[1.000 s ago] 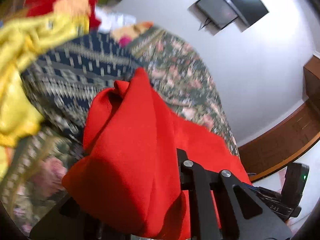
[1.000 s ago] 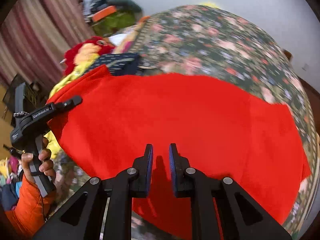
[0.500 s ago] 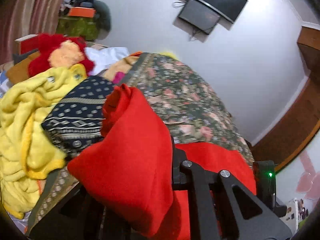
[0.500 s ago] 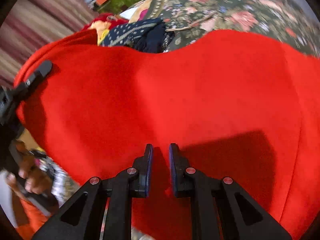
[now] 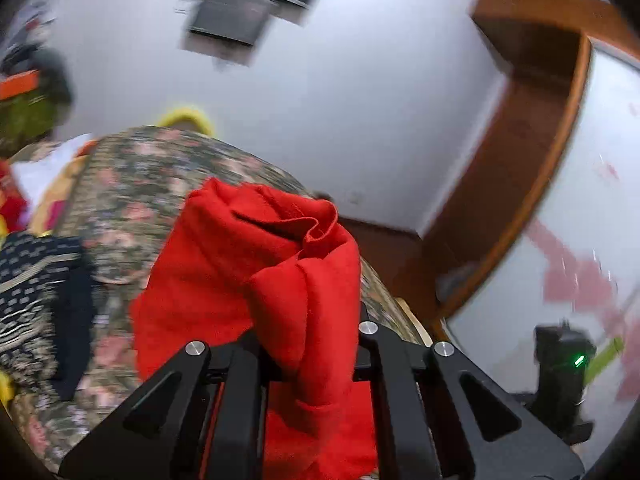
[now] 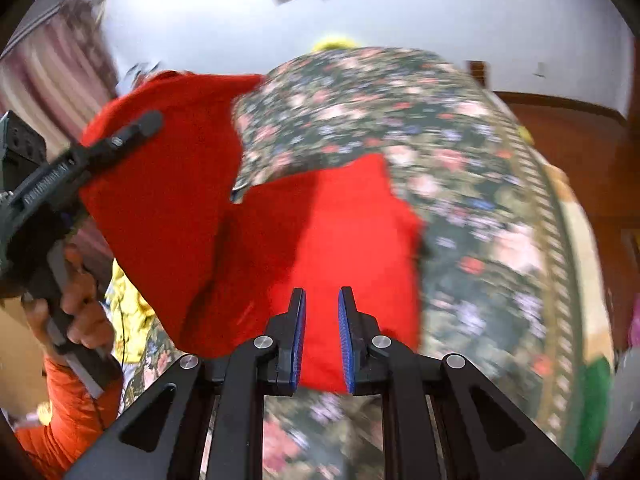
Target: Fold large clothes
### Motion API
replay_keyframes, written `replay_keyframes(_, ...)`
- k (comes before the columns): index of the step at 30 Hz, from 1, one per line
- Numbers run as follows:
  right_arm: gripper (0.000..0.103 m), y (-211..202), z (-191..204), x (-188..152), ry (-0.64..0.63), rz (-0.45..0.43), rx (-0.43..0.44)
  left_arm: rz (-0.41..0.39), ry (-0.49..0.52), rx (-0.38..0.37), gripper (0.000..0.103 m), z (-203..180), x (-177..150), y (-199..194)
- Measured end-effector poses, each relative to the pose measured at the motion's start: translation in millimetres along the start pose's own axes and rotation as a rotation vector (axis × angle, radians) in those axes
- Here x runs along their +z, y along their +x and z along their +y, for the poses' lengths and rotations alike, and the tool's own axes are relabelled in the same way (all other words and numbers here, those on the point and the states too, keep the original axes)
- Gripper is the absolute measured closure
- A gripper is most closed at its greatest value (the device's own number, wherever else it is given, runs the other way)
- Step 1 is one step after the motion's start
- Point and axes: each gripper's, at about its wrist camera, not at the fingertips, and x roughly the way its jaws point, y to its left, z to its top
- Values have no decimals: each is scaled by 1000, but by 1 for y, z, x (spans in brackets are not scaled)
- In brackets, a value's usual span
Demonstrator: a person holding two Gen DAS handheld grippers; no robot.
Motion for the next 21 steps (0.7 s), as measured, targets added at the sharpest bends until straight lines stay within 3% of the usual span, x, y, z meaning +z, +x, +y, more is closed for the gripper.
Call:
replay_keyframes(2,92,-16,-20,-11,33,-15,-35,70,72,-17,96,-30,-17,26)
replay_keyframes(6,92,-30,-50,-31,94,-6,-64,300,181,-46,96,-60,-72,81)
replay_keyframes(8,92,-31,-60,-39,116,5,-70,435,174,-60,96,-60,-102,104)
replay_keyframes(10,92,-34,-65,-49,125,11,-88,511,131,-89,96,-54,-123,114)
replay_keyframes(12,92,-35,-67,-55,130,15,-99,565,103,-119,93,-48,-137,119)
replay_keyframes(14,92,-32,-66,-59,131,19,-104,605,88,-152,80,-49,-145,118)
replay_keyframes(19,92,-40,-54,-62,121,7,-101,618,92,-218,48,-58,-137,86)
replay_keyframes(21,92,-45,-47,-59,107,-3,-98,594,125,-204,47,-58,-129,69)
